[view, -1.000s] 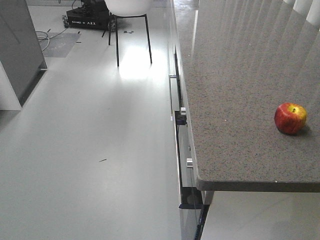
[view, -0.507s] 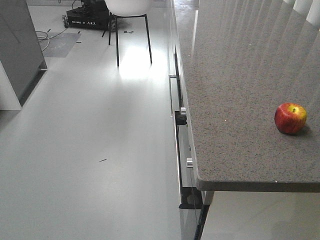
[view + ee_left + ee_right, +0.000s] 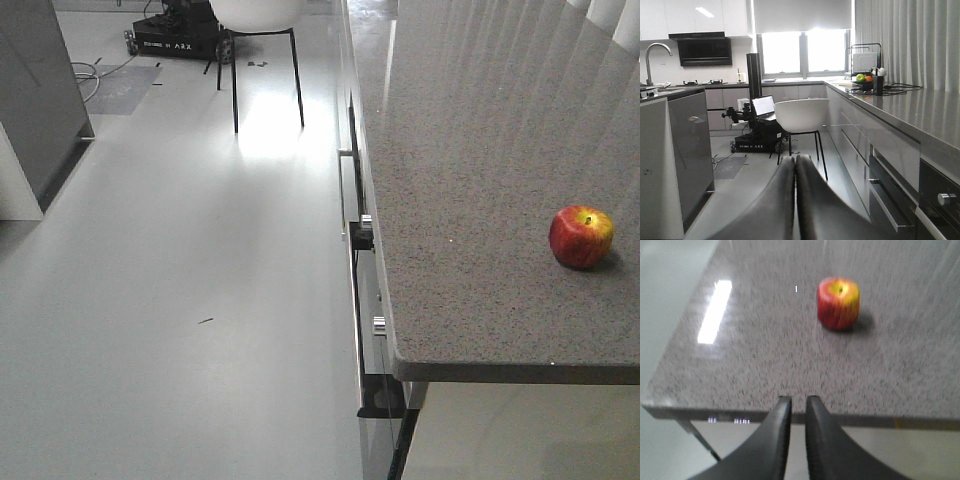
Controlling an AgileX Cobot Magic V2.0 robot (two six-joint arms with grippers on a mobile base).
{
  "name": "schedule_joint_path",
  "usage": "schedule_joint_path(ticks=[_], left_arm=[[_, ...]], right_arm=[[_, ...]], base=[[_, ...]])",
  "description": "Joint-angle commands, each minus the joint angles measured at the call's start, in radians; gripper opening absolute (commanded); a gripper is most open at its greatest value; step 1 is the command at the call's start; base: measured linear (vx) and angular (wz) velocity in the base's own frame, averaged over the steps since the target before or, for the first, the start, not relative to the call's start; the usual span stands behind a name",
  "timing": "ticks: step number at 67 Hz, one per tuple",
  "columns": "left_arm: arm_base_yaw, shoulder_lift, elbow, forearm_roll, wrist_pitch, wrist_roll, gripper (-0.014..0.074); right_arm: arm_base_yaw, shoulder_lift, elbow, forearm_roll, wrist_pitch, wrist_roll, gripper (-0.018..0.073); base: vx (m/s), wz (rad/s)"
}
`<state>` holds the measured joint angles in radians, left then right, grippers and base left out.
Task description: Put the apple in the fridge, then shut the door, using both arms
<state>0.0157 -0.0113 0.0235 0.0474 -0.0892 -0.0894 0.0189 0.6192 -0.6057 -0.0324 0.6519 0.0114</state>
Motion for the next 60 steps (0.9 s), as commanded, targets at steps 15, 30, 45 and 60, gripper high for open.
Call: schedule_joint_path(ticks=[15, 30, 45, 60], left_arm=[[0.001, -0.014, 0.011, -0.008, -0.075, -0.001, -0.0006], [0.001, -0.014, 0.011, -0.008, -0.075, -0.001, -0.0006], [0.001, -0.014, 0.011, -0.008, -0.075, -0.001, -0.0006], [0.001, -0.014, 0.011, -0.008, -0.075, -0.001, -0.0006]], right_arm=[[-0.007, 0.280, -0.114, -0.014, -0.030, -0.002, 0.0505], [-0.008, 0.464, -0.200, -0.106, -0.038, 0.098, 0.0654], [-0.053, 0.656, -0.343, -0.124, -0.039, 0.140, 0.0650], [-0.151, 0.854, -0.509, -0.052, 0.002, 0.031, 0.0649]], base=[[0.00, 0.00], [0.00, 0.00], [0.00, 0.00], [0.00, 0.00]])
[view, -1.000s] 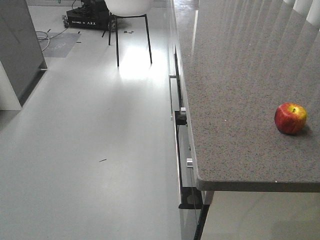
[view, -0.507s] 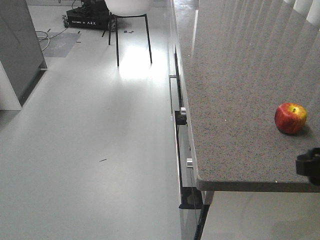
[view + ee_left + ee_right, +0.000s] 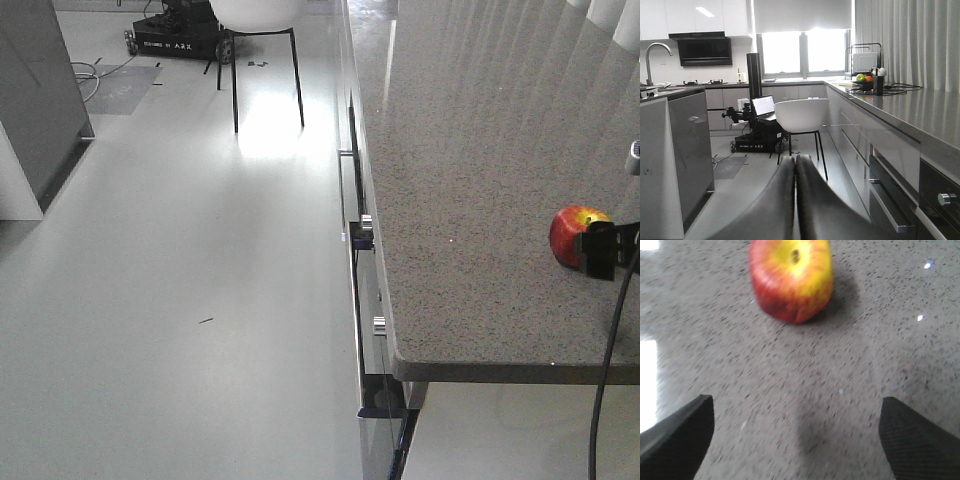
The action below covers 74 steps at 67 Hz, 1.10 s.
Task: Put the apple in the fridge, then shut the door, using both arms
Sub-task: 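Reach the right gripper down to the red-yellow apple and grasp it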
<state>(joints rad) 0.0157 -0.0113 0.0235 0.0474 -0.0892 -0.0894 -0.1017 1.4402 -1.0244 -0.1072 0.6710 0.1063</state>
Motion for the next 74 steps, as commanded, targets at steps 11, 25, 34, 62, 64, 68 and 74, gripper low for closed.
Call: schedule_joint_path(ticks=[11, 25, 34, 62, 64, 68, 74], left_arm=[[0.001, -0.014, 0.011, -0.008, -0.075, -0.001, -0.0006], [0.001, -0.014, 0.011, -0.008, -0.075, -0.001, -0.0006], [0.001, -0.014, 0.011, -0.008, -0.075, -0.001, -0.0006], [0.001, -0.014, 0.011, -0.008, -0.075, -0.001, -0.0006], [0.001, -0.014, 0.011, -0.008, -0.075, -0.001, -0.0006], [0.001, -0.014, 0.011, -0.008, -0.075, -0.001, -0.0006], [0.001, -0.014, 0.011, -0.008, -0.075, -0.001, -0.0006]], right_arm=[[-0.030, 0.171, -0.198, 0.051, -0.026, -0.106, 0.0646], [-0.030, 0.315, -0.342, 0.058, -0.020, -0.155, 0.0640], [-0.030, 0.384, -0.422, 0.068, -0.023, -0.159, 0.0634], [-0.030, 0.472, -0.471, 0.079, -0.065, -0.187, 0.0528], [-0.030, 0.475, -0.471, 0.087, -0.067, -0.187, 0.0519], [-0.030, 0.475, -0.471, 0.107, -0.067, -0.187, 0.0496], [-0.030, 0.463, -0.471, 0.133, -0.065, -0.187, 0.0457]], base=[[0.00, 0.00], [0.00, 0.00], [0.00, 0.00], [0.00, 0.00], [0.00, 0.00], [0.00, 0.00], [0.00, 0.00]])
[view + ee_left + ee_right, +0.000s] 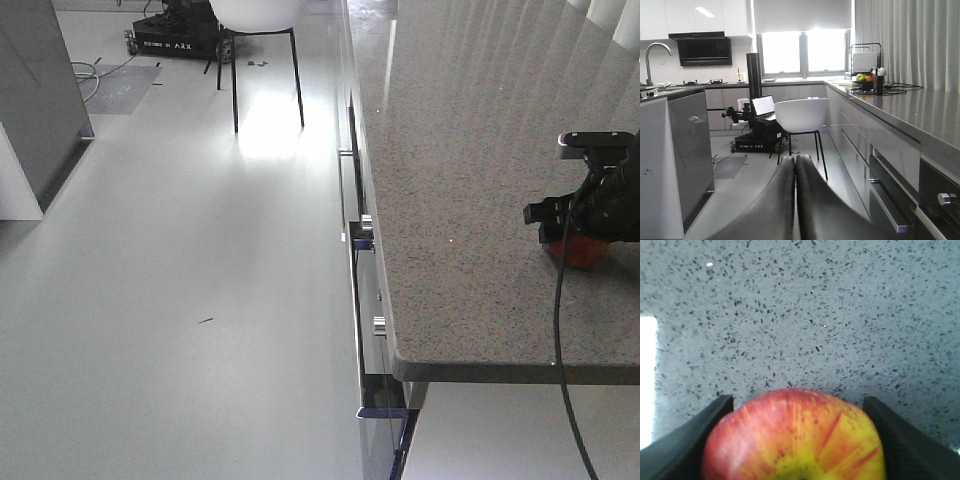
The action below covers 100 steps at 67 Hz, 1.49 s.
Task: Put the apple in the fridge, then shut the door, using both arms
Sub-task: 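Reach the right gripper down to the red-yellow apple and grasp it, then lift the apple off the countertop with the right gripper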
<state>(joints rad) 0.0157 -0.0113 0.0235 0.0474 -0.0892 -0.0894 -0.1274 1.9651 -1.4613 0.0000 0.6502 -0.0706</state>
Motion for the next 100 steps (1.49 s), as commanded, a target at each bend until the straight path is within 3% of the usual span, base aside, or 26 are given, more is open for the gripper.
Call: schedule_joint_path(ticks=[1, 13, 35, 45, 65, 83, 100], left_arm=[[0.001, -0.014, 0.011, -0.008, -0.075, -0.001, -0.0006], [0.001, -0.014, 0.011, -0.008, -0.075, -0.001, -0.0006], [0.001, -0.014, 0.011, -0.008, -0.075, -0.001, -0.0006], [0.001, -0.014, 0.011, -0.008, -0.075, -0.001, -0.0006], [0.001, -0.014, 0.011, -0.008, -0.075, -0.001, -0.0006], [0.001, -0.014, 0.011, -0.008, -0.075, -0.001, -0.0006], [0.001, -0.014, 0.011, -0.008, -0.075, -0.001, -0.0006]], right_arm=[[-0.004, -0.063, -0.034, 0.029, -0.044, -0.010, 0.0451], [-0.004, -0.101, -0.034, 0.043, -0.001, -0.006, 0.0395], [0.011, -0.270, -0.030, 0.089, 0.153, -0.032, 0.0393], [0.027, -0.390, 0.083, 0.133, 0.137, -0.061, 0.0393], [0.211, -0.691, 0.409, 0.164, 0.068, -0.108, 0.0393], [0.419, -0.957, 0.621, 0.227, 0.117, -0.102, 0.0393], [0.540, -1.181, 0.769, 0.356, 0.160, -0.078, 0.0393]], base=[[0.00, 0.00], [0.00, 0.00], [0.00, 0.00], [0.00, 0.00], [0.00, 0.00], [0.00, 0.00], [0.00, 0.00]])
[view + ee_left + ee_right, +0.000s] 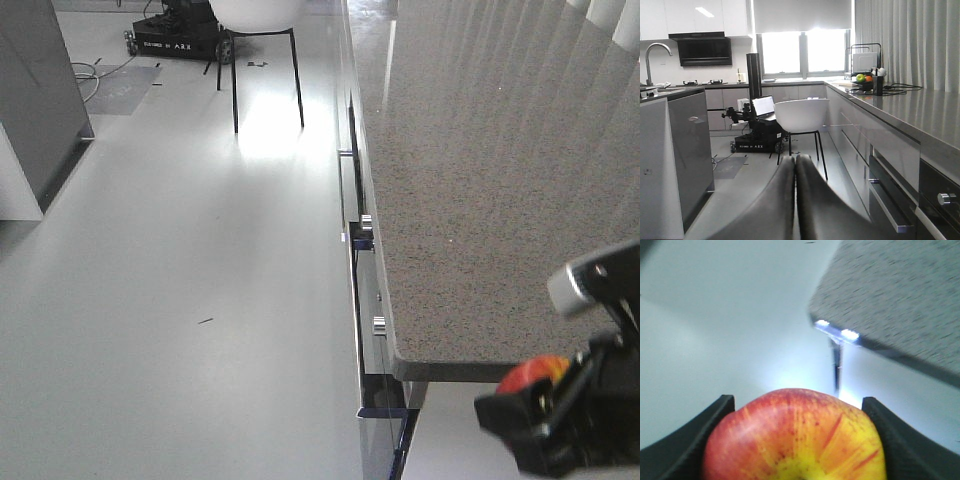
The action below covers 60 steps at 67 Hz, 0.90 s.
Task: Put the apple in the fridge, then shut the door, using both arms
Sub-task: 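Lift the apple off the countertop with the right gripper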
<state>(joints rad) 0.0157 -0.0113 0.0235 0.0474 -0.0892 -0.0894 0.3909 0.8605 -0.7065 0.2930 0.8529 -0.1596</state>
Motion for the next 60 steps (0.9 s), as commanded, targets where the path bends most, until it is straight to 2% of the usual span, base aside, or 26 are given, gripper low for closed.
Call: schedule_joint_path(ticks=[1, 8, 28, 60], left_arm=[[0.001, -0.014, 0.011, -0.008, -0.075, -0.001, -0.0006], [0.001, -0.014, 0.011, -0.008, -0.075, -0.001, -0.0006], [0.001, -0.014, 0.011, -0.008, -0.075, -0.001, -0.0006], [0.001, -0.014, 0.011, -0.008, -0.075, -0.001, -0.0006]], right_arm=[[0.024, -0.090, 0.022, 0.074, -0.043, 0.012, 0.0393], [0.030, -0.180, 0.077, 0.124, -0.038, 0.011, 0.0393], [0.030, -0.355, 0.163, 0.125, -0.017, 0.007, 0.0393], [0.030, -0.388, 0.163, 0.127, -0.012, 0.007, 0.0393]], base=[[0.00, 0.00], [0.00, 0.00], [0.00, 0.00], [0.00, 0.00]])
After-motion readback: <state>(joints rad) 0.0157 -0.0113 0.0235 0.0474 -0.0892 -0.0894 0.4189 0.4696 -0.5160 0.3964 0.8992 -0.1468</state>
